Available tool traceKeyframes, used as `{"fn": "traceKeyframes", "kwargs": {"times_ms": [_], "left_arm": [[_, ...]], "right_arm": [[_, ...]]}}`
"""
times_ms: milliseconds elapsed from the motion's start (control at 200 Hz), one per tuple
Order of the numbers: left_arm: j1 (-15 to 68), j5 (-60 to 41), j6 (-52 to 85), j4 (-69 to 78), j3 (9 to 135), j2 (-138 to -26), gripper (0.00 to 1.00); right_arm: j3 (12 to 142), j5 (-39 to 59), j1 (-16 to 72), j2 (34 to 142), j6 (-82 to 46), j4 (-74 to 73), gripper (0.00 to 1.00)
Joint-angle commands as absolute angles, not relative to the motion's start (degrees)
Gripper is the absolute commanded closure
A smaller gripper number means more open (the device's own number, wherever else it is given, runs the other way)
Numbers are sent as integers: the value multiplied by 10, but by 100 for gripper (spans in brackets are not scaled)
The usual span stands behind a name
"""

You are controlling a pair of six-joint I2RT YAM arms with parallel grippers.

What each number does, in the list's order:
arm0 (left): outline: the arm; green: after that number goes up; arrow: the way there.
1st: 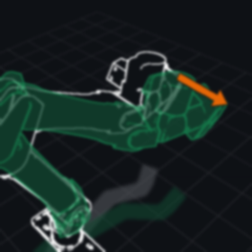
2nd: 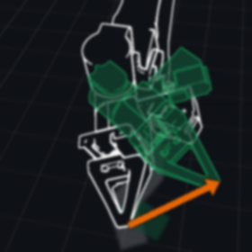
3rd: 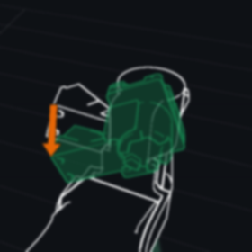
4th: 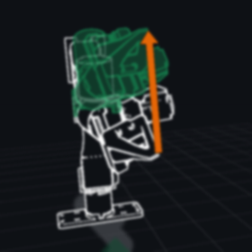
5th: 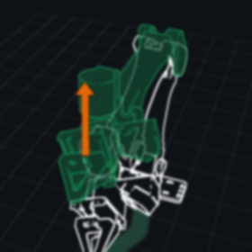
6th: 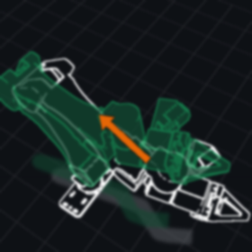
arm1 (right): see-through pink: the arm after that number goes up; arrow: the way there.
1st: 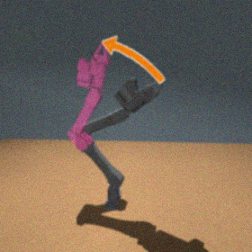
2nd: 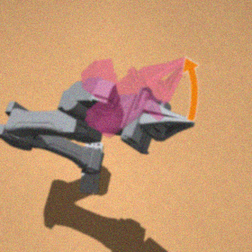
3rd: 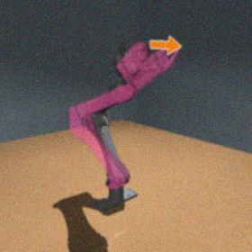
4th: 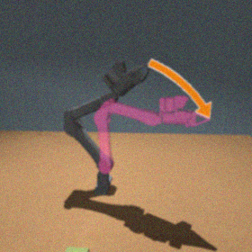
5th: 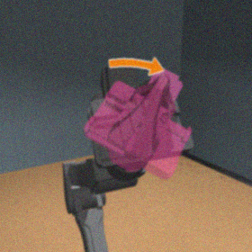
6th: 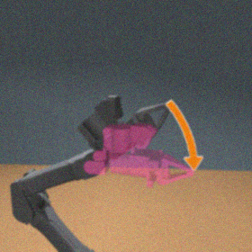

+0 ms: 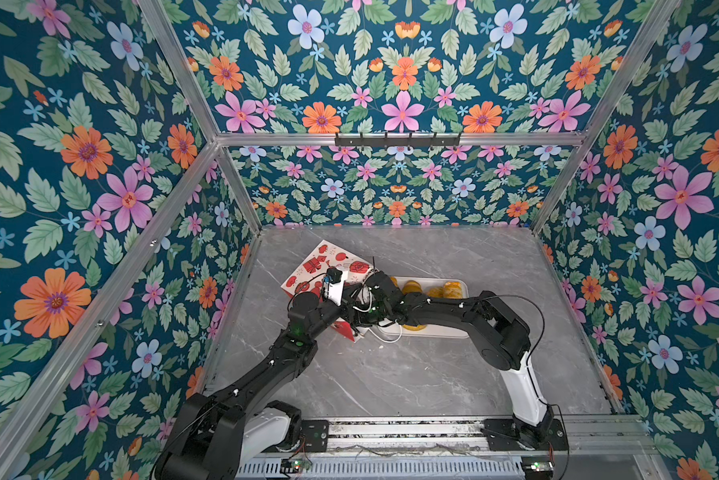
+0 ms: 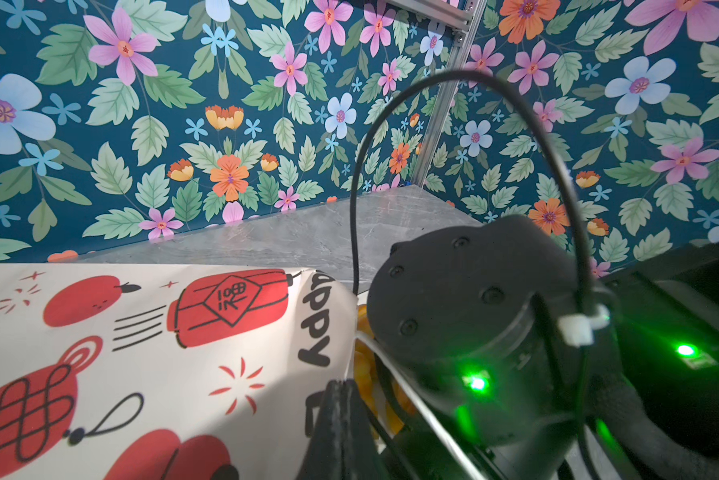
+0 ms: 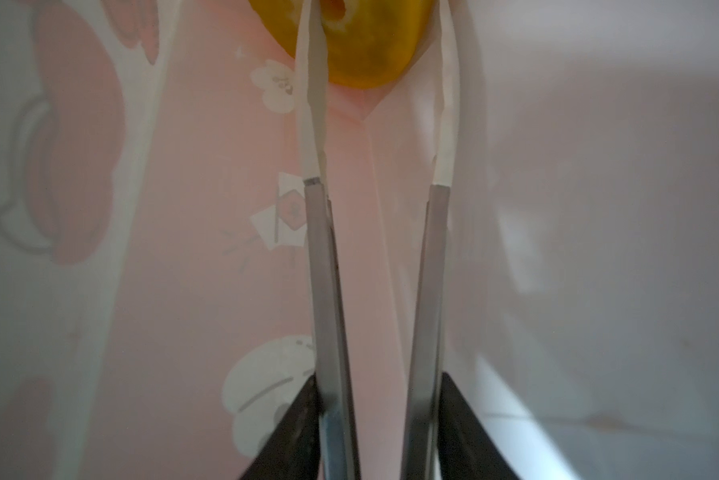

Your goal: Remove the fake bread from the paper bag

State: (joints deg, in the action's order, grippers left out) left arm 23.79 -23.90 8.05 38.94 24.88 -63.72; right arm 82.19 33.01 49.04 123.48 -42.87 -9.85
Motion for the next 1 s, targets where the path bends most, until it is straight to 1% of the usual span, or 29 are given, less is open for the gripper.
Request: {"fn": "traceKeyframes", "kwargs": {"times_ms": [0, 70, 110, 200, 410, 690, 995], "left_arm": [[239, -278, 94, 429, 250, -635, 96], [239, -275, 93, 430, 248, -634, 96], [239, -272, 92, 429, 247, -633, 96], [239, -266, 89, 424, 247, -629, 96], [238, -251, 76, 401, 251, -620, 97], [239, -242, 56, 363, 258, -610, 97], [238, -244, 44, 333, 266, -606, 97]], "right_arm": [[821, 337, 487, 1238, -431, -157, 70], [816, 344, 484, 1237, -435, -168, 79], [813, 344, 483, 1235, -436, -170, 83], [800, 344, 482, 1228, -434, -171, 88], [767, 343, 476, 1199, -419, -141, 96], [704, 338, 472, 1126, -392, -83, 99], [648, 303, 473, 1040, -353, 4, 100]]}}
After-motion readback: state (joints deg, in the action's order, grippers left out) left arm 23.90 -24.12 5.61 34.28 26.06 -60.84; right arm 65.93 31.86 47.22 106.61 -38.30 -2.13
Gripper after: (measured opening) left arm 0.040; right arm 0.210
